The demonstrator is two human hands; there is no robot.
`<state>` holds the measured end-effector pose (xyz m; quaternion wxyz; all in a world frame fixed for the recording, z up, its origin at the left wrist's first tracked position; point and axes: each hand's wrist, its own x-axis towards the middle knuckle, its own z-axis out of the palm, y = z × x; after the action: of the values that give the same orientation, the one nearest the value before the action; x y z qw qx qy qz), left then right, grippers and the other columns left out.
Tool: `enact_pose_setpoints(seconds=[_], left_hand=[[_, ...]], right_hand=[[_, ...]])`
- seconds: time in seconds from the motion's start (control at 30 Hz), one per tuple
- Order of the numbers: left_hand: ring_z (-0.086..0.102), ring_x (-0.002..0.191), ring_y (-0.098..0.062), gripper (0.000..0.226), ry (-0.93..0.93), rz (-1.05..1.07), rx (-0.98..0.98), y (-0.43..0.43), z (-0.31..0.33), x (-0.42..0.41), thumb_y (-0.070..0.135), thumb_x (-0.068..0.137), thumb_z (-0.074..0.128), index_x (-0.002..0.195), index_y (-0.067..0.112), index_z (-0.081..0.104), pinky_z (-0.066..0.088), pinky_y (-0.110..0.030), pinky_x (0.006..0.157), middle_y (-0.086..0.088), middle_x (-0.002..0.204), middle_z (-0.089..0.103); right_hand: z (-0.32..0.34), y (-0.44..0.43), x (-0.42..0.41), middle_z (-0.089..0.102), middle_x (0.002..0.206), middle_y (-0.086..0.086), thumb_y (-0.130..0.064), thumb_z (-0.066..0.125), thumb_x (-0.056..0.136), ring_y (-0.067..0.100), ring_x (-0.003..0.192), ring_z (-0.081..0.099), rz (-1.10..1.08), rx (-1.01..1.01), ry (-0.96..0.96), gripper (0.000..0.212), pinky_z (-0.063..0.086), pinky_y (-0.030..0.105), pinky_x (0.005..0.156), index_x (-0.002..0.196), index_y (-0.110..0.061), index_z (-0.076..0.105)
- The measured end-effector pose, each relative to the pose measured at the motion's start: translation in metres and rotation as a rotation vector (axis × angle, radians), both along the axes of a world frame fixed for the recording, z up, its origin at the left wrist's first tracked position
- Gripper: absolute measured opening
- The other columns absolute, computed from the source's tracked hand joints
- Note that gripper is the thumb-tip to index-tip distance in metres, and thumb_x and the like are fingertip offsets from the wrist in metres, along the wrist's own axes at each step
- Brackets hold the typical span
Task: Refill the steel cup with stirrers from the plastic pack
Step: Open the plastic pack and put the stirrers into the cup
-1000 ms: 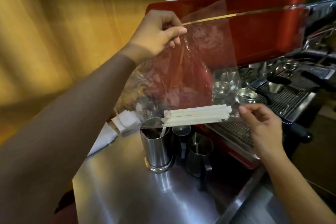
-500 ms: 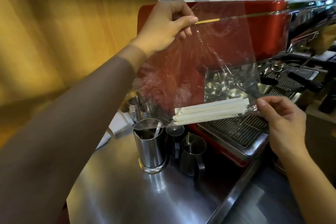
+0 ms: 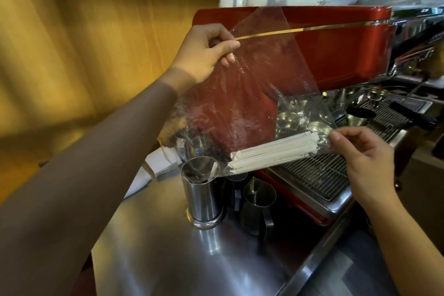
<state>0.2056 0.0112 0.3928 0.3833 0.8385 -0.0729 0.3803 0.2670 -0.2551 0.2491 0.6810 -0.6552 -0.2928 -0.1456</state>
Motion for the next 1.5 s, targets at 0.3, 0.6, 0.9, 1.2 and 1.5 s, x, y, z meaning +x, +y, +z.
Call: enact_pose_setpoints(seconds=[0.3,0.6,0.9,1.2,1.5], left_hand=[[0.057,0.048,-0.003,0.021,0.001,0.084,-0.086,0.035,-0.013,-0.016,0.002,0.088,0.059,0.071,0.014,0.06,0.048,-0.026,0.055,0.014,0.046,0.064],[0.058,0.048,-0.002,0.021,-0.029,0.16,-0.174,0.073,-0.036,-0.039,0.001,0.088,0.057,0.072,0.014,0.06,0.051,-0.019,0.055,0.01,0.05,0.065],[0.062,0.053,-0.006,0.017,-0.068,0.265,-0.279,0.101,-0.054,-0.051,0.008,0.089,0.06,0.074,0.017,0.063,0.054,-0.022,0.057,0.009,0.051,0.066],[0.058,0.052,-0.003,0.019,-0.043,0.335,-0.508,0.119,-0.078,-0.061,0.013,0.089,0.059,0.072,0.021,0.061,0.048,-0.021,0.057,0.01,0.053,0.063],[0.061,0.053,0.0,0.016,-0.086,0.371,-0.509,0.138,-0.092,-0.083,0.012,0.091,0.057,0.076,0.018,0.059,0.049,-0.014,0.056,0.013,0.051,0.066]], right_hand=[[0.007,0.028,0.012,0.068,0.073,-0.013,-0.017,0.063,0.084,0.015,0.075,0.063,0.035,-0.077,-0.009,0.019,0.053,0.034,0.076,0.076,-0.033,0.065],[0.021,0.065,0.018,0.063,0.074,-0.003,-0.014,0.061,0.086,0.008,0.067,0.058,0.083,-0.127,-0.068,0.019,0.048,0.017,0.063,0.074,-0.029,0.061],[0.029,0.092,0.02,0.062,0.077,-0.005,-0.017,0.061,0.086,0.0,0.067,0.059,0.194,-0.066,0.053,0.007,0.048,0.015,0.063,0.082,-0.023,0.06],[0.034,0.116,0.025,0.064,0.067,-0.003,-0.013,0.061,0.085,-0.003,0.055,0.059,0.257,-0.1,0.016,0.008,0.046,0.01,0.055,0.08,-0.01,0.067],[0.047,0.16,0.045,0.063,0.067,-0.012,-0.019,0.065,0.083,0.006,0.064,0.057,0.222,-0.198,-0.074,0.017,0.052,0.046,0.072,0.068,-0.028,0.066]])
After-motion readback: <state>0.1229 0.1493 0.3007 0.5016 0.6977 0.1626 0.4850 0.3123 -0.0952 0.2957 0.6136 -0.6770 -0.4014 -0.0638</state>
